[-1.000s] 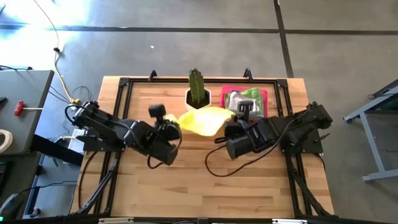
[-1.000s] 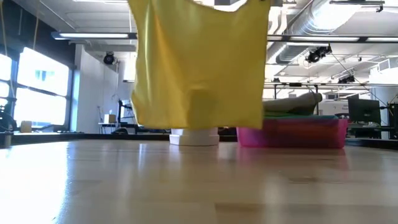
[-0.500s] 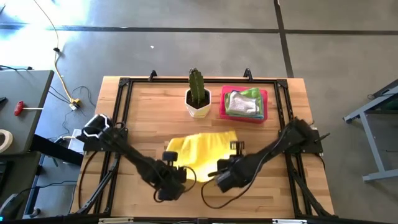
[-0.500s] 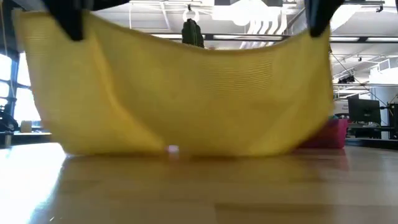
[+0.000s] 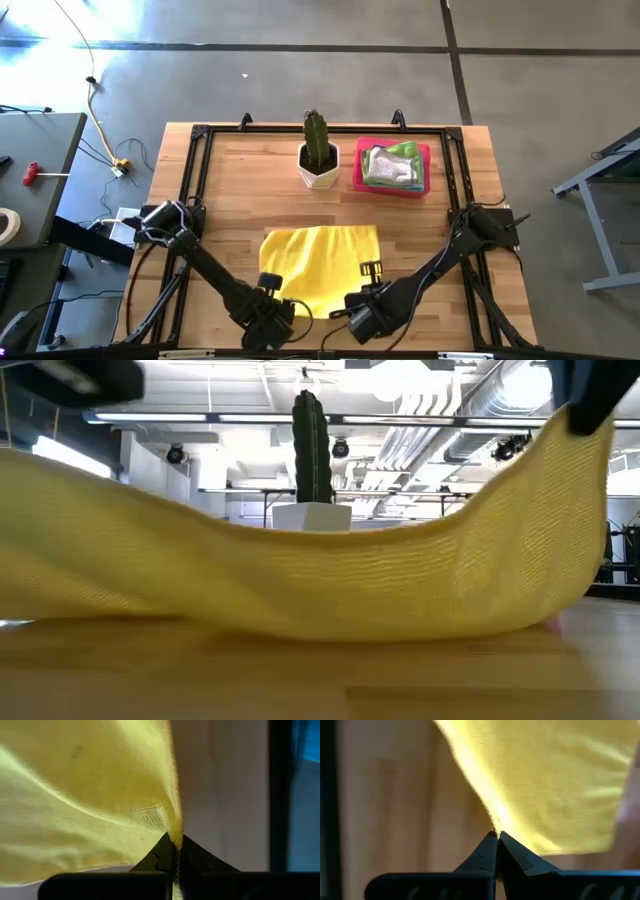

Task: Fold microfiber towels
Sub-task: Fold the yellow towel

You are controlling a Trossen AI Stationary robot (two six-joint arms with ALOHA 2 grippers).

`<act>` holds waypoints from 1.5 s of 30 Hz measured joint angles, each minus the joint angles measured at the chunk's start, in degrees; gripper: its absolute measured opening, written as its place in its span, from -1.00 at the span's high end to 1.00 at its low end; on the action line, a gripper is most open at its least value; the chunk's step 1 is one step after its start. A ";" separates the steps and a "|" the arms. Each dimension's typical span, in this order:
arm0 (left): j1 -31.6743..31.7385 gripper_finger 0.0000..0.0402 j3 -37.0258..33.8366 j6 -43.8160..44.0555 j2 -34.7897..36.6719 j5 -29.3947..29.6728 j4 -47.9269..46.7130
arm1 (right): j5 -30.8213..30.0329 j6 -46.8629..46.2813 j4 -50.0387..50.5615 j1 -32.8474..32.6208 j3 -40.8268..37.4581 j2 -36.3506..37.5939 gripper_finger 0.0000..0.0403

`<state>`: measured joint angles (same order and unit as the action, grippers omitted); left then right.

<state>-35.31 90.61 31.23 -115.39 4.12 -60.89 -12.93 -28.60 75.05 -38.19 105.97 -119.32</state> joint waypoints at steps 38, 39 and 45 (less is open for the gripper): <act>14.74 0.99 -7.21 -0.43 -0.20 13.76 -18.57 | 2.40 27.36 -24.08 23.46 -32.30 11.97 1.00; 15.03 0.99 -7.53 -0.07 -0.20 14.17 -18.82 | 2.40 27.55 -24.10 24.02 -32.30 11.97 1.00; 15.54 0.99 -8.31 0.08 -0.20 14.53 -19.27 | 2.36 27.65 -23.67 26.09 -32.28 11.97 1.00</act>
<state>-19.77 82.30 31.31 -115.59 18.65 -80.16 -10.57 -0.95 51.38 -12.10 73.69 -107.35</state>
